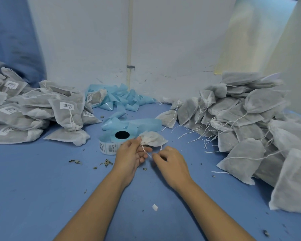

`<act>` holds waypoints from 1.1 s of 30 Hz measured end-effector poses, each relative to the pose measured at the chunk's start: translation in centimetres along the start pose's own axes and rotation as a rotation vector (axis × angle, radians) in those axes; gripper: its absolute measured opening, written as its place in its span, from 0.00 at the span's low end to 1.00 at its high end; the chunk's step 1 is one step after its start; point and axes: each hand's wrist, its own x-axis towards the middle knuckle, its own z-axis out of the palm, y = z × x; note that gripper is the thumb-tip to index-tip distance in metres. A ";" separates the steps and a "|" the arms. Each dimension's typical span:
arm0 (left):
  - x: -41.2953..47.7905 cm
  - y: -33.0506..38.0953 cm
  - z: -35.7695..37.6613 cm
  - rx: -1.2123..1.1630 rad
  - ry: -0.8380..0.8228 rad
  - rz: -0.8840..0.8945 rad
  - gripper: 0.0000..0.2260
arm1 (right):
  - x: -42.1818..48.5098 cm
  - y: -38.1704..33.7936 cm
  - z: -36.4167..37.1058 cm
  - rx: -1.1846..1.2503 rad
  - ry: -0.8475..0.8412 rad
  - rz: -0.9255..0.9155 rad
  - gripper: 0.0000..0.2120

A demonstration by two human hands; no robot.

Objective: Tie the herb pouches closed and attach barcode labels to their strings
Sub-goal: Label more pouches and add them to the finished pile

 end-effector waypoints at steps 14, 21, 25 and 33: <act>-0.8 0.0 0.4 0.263 -0.238 0.024 0.13 | 0.2 0.3 -1.0 0.801 0.112 0.128 0.10; -0.9 -0.6 0.6 0.492 -0.301 0.135 0.19 | 0.3 0.3 -1.5 1.000 0.020 0.226 0.03; -0.9 -0.4 1.0 0.484 -0.291 0.071 0.23 | 0.7 0.5 -1.5 1.080 0.042 0.354 0.04; -1.0 -0.9 1.8 0.579 -0.243 0.112 0.20 | 1.0 1.1 -1.7 1.178 0.031 0.395 0.04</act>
